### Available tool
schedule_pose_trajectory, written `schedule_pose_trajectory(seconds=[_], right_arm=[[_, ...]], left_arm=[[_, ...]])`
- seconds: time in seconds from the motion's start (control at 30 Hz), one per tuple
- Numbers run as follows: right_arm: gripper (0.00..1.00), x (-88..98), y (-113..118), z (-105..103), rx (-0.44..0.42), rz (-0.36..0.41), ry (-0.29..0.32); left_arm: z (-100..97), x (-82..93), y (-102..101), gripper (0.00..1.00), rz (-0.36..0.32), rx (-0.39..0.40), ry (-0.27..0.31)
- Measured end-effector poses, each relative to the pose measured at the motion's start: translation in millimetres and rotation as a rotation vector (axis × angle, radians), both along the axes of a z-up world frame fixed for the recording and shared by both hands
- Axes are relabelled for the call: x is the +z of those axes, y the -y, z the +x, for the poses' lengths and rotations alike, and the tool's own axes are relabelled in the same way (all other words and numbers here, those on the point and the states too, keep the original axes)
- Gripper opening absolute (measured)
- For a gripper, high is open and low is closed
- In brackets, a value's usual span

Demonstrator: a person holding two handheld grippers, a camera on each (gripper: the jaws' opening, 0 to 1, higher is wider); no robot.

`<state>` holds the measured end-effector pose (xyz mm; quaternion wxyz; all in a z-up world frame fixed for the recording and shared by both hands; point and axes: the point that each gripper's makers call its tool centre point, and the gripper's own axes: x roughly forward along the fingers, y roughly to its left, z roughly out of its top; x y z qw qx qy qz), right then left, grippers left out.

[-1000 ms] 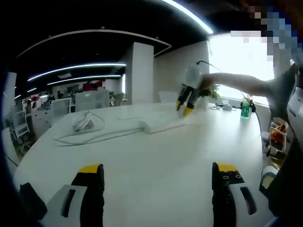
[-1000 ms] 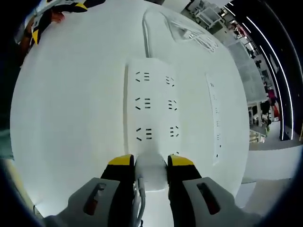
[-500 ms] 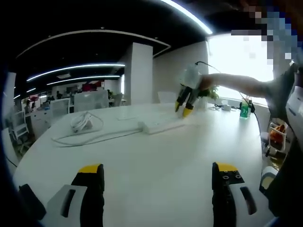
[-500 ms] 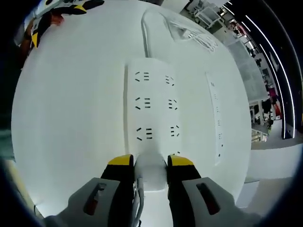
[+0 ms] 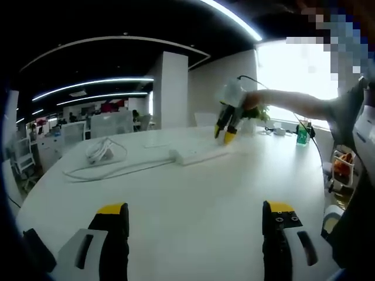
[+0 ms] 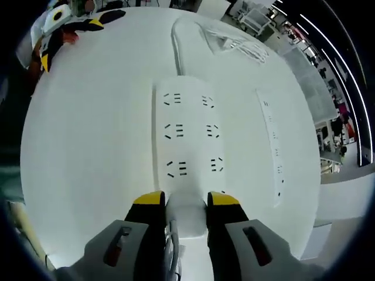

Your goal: Straighten the power strip on the desk, plug the charger into it

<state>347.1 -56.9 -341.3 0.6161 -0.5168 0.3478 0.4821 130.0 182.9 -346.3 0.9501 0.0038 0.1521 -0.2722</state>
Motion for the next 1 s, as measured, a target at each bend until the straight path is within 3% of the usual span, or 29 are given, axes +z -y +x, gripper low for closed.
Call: schedule_pose_trajectory(seconds=[1.0], right_arm=[[0.26,-1.1,1.2,-3.9,-0.009,-0.032,0.021]], left_arm=[[-3.6,0.8,-11.5,0.97,0.006,0.014,0.0]])
